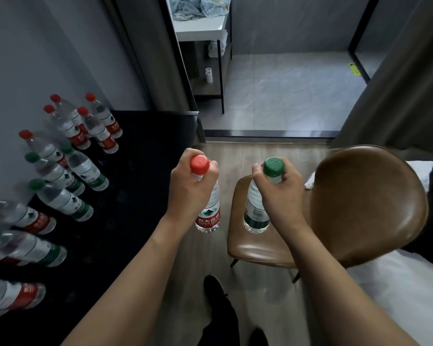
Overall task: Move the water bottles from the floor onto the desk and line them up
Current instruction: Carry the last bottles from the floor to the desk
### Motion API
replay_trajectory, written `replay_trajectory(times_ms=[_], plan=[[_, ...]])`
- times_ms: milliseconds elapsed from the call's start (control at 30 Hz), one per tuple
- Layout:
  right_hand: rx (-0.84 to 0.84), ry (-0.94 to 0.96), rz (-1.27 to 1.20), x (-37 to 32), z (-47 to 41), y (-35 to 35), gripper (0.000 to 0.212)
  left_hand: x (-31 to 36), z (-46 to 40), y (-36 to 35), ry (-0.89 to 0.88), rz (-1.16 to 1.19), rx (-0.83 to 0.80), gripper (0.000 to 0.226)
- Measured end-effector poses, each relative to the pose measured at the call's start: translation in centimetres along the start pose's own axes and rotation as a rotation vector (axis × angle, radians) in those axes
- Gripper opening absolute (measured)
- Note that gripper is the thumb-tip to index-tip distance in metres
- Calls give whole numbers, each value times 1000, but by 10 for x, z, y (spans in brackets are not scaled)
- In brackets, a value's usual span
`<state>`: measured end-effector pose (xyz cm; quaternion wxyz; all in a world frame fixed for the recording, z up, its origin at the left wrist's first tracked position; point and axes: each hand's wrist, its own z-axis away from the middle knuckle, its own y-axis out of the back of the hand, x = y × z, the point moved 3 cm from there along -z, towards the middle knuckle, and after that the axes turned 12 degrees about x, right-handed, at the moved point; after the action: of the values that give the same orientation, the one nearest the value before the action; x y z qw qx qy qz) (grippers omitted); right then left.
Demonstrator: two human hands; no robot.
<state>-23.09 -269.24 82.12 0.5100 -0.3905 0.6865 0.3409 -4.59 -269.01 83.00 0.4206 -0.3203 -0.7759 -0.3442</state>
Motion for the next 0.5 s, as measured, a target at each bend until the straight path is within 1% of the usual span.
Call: replay_trajectory(times_ms=[167, 333, 500], plan=[[0, -3, 33, 11, -42, -61, 15, -35, -68, -17, -18, 30, -30, 16], [9, 16, 52, 18, -72, -120, 14, -60, -120, -22, -48, 51, -16, 16], [-67, 53, 32, 24, -82, -169, 16, -86, -148, -6, -7, 38, 45, 15]])
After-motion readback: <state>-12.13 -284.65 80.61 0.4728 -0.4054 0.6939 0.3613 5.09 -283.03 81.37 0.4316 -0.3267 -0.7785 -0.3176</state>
